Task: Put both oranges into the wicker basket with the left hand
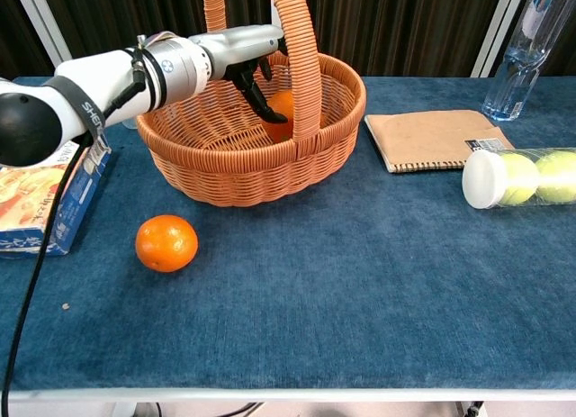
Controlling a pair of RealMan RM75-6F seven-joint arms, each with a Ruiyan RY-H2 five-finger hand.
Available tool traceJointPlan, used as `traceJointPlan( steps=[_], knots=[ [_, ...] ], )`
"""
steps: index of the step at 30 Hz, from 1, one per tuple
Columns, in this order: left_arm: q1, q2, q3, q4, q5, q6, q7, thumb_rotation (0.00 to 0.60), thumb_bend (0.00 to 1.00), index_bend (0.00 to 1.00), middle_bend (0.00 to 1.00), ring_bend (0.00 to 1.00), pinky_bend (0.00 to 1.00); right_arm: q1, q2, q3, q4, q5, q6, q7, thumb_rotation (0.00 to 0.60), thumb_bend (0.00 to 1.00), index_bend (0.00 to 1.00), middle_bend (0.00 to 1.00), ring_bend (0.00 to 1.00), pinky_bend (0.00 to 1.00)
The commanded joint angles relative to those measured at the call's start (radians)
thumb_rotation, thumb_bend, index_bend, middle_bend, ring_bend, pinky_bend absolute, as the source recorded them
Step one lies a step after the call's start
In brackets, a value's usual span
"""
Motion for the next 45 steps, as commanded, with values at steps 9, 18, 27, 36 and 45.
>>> traceJointPlan(
  steps=[9, 18, 27, 36, 45],
  knots=[
    [0.170, 0.320, 0.048, -0.461, -0.021, 0.136, 0.148, 0.600, 0.17, 0.02, 0.01, 0.06, 0.27, 0.003, -0.009, 0.000, 0.001, -0.009, 0.005, -0.007, 0.600, 0.38, 0.00, 0.00, 0.00, 0.00],
    [0.428, 0.626, 0.178, -0.844, 0.135, 0.436, 0.202, 0.600, 0.18, 0.14, 0.15, 0.11, 0.29, 0.004, -0.020, -0.007, 0.011, -0.016, 0.004, -0.008, 0.600, 0.38, 0.00, 0.00, 0.00, 0.00],
    [0.597, 0.623, 0.336, -0.777, 0.357, 0.612, 0.112, 0.600, 0.19, 0.27, 0.26, 0.16, 0.33, 0.000, -0.021, -0.019, 0.014, -0.030, 0.008, -0.012, 0.600, 0.38, 0.00, 0.00, 0.00, 0.00],
    [0.648, 0.513, 0.409, -0.685, 0.480, 0.611, 0.159, 0.600, 0.20, 0.47, 0.41, 0.29, 0.39, -0.006, -0.016, -0.029, 0.028, -0.030, 0.002, -0.004, 0.600, 0.38, 0.00, 0.00, 0.00, 0.00],
    [0.641, 0.349, 0.375, -0.534, 0.484, 0.567, 0.187, 0.600, 0.20, 0.36, 0.33, 0.24, 0.38, -0.017, -0.016, -0.039, 0.033, -0.041, 0.019, -0.001, 0.600, 0.38, 0.00, 0.00, 0.00, 0.00]
  ],
)
